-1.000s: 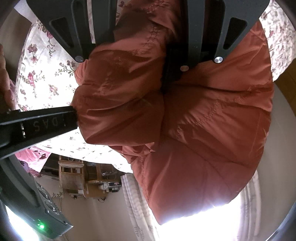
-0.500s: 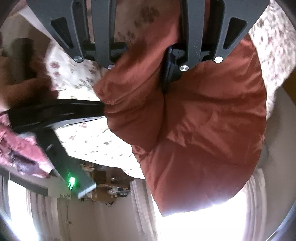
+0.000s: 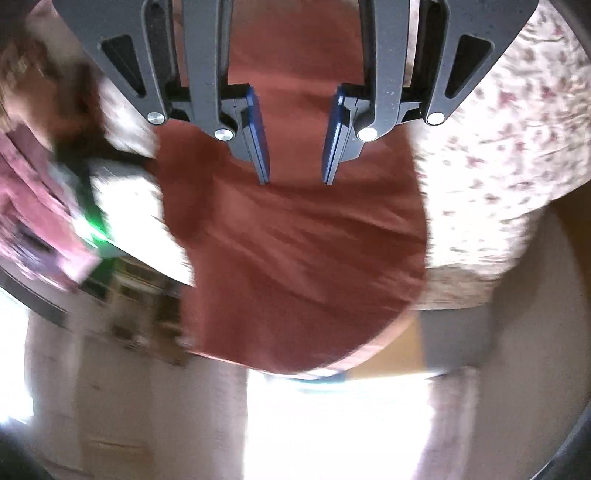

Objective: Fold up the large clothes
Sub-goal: 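Lower the held orange jacket onto the bed with both grippers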

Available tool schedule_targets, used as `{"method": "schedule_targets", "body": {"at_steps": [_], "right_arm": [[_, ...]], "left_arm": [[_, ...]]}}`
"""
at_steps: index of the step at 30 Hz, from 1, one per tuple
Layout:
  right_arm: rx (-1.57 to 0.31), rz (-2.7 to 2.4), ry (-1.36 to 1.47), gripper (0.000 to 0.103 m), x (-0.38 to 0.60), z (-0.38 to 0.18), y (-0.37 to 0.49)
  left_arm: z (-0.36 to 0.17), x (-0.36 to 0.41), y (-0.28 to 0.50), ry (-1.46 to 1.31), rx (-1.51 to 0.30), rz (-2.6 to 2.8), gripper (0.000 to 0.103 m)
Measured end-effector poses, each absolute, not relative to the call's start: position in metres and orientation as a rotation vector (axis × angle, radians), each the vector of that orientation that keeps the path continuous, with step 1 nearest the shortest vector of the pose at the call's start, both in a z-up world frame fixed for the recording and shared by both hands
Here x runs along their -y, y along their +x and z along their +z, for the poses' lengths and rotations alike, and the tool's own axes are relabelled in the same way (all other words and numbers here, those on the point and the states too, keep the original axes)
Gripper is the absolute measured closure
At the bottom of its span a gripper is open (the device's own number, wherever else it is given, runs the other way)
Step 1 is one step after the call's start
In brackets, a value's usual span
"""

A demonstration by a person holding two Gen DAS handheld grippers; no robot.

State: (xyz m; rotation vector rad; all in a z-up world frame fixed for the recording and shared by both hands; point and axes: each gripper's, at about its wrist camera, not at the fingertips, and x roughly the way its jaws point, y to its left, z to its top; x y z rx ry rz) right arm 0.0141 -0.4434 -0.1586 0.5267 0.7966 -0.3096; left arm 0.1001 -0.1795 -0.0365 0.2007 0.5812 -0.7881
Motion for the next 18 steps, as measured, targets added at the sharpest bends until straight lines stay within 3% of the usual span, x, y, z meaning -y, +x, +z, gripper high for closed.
{"method": "schedule_targets", "body": {"at_steps": [5,11,18], "right_arm": [[-0.737,-0.310,0.574,0.086,0.449,-0.148,0.000],[-0.568,-0.364,0.527,0.086,0.458,-0.092,-0.027],[-0.514,-0.231,0.356,0.086,0.439,-0.016,0.049]], "left_arm": [[-0.033,0.202,0.167,0.150,-0.598,-0.666,0.074],[-0.025,0.235,0.177,0.217,-0.556,-0.667,0.074],[-0.013,0.253,0.191,0.228,-0.637,-0.696,0.074]]}}
